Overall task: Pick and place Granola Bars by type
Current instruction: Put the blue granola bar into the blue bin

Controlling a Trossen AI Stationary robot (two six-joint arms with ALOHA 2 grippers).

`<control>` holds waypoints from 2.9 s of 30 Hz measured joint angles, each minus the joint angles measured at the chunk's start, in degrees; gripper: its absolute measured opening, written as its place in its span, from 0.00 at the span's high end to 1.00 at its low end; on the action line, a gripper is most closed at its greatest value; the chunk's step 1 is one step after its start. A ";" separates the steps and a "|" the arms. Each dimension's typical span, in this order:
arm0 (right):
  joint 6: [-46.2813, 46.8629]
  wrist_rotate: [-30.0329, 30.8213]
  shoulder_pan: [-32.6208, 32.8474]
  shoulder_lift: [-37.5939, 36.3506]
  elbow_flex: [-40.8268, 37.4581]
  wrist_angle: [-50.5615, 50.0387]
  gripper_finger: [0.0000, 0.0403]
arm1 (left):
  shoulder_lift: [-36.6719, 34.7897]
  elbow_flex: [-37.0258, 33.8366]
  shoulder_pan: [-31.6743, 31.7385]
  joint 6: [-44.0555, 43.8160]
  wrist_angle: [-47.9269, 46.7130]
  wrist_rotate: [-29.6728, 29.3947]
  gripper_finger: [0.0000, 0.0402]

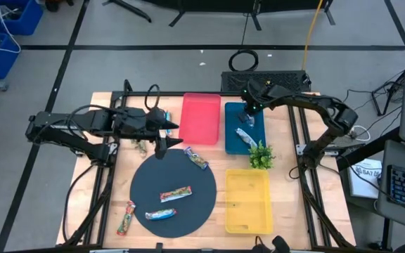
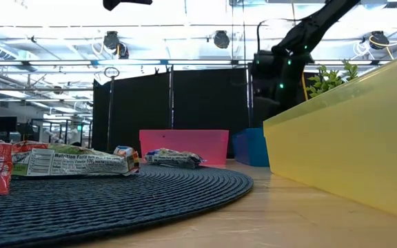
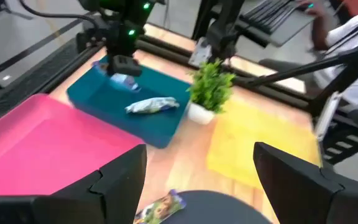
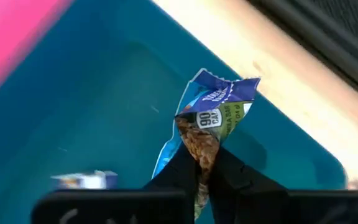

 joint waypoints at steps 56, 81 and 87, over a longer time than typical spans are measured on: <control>20.03 6.12 49.85 -34.36 0.07 23.44 0.49 | 44.41 -0.04 4.95 53.41 0.00 10.32 0.32; 8.72 18.51 50.17 -32.72 0.04 29.05 0.52 | 12.20 -0.04 5.61 25.99 4.02 4.26 0.96; 4.01 19.38 48.50 -26.15 0.04 40.95 0.42 | 7.27 0.05 4.73 24.14 21.07 4.27 0.97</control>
